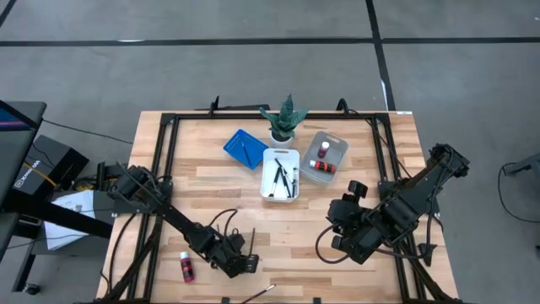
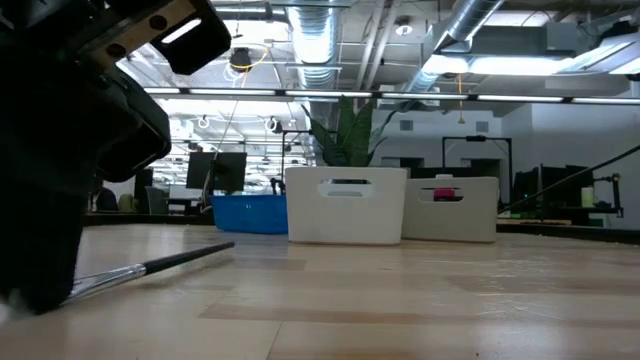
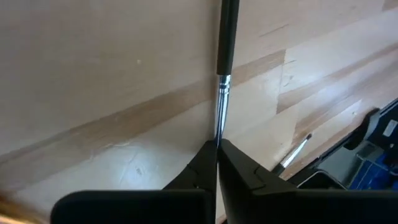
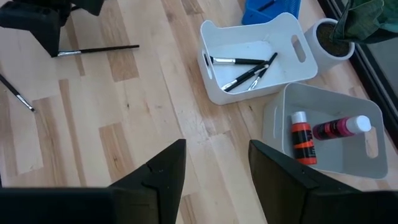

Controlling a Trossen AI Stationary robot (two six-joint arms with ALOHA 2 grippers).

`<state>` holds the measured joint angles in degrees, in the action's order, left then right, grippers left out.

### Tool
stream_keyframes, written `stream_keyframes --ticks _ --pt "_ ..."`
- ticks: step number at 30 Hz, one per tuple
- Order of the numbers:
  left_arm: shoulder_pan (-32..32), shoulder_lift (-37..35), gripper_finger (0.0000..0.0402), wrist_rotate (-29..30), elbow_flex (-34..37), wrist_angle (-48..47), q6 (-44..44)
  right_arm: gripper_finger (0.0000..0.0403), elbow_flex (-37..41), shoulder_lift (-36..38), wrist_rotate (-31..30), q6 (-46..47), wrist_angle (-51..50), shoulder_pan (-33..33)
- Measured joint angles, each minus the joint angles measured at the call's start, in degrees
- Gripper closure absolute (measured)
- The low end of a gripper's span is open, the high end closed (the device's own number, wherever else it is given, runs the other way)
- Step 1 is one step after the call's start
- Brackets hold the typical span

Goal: Pick & Place Paint Supplies
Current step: Put the small black paint brush into the blue bin

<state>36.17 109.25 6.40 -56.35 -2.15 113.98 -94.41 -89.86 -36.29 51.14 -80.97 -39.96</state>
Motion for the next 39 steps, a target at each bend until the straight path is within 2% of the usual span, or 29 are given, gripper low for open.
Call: stream_keyframes --ticks 6,13,20,24,33,39 --pt "-0.4 -3.8 0.0401 10.0 0.2 -4.0 -0.3 0.0233 0.0 0.0 0.1 -0.6 -0.6 0.7" --pt "-2.7 -9.2 0.0401 19.1 0.1 -8.1 -1.3 0.0233 0.0 0.0 0.1 -0.6 -1.5 2.0" --pt "-8.2 -12.7 0.0401 24.6 0.0 -11.7 -6.3 0.0233 0.0 0.0 0.3 -0.7 -1.5 3.8" --pt "-12.4 -16.4 0.0401 25.2 0.6 -14.8 -11.7 0.0233 0.0 0.0 0.6 0.2 -1.5 4.9" --pt "-22.6 -34.3 0.0401 24.6 16.7 -2.4 -22.8 0.0233 0.0 0.0 1.5 3.2 -1.7 8.4" --pt "-29.1 -41.5 0.0401 24.0 26.7 14.3 -27.6 0.0233 0.0 0.0 2.1 6.1 -1.5 12.1"
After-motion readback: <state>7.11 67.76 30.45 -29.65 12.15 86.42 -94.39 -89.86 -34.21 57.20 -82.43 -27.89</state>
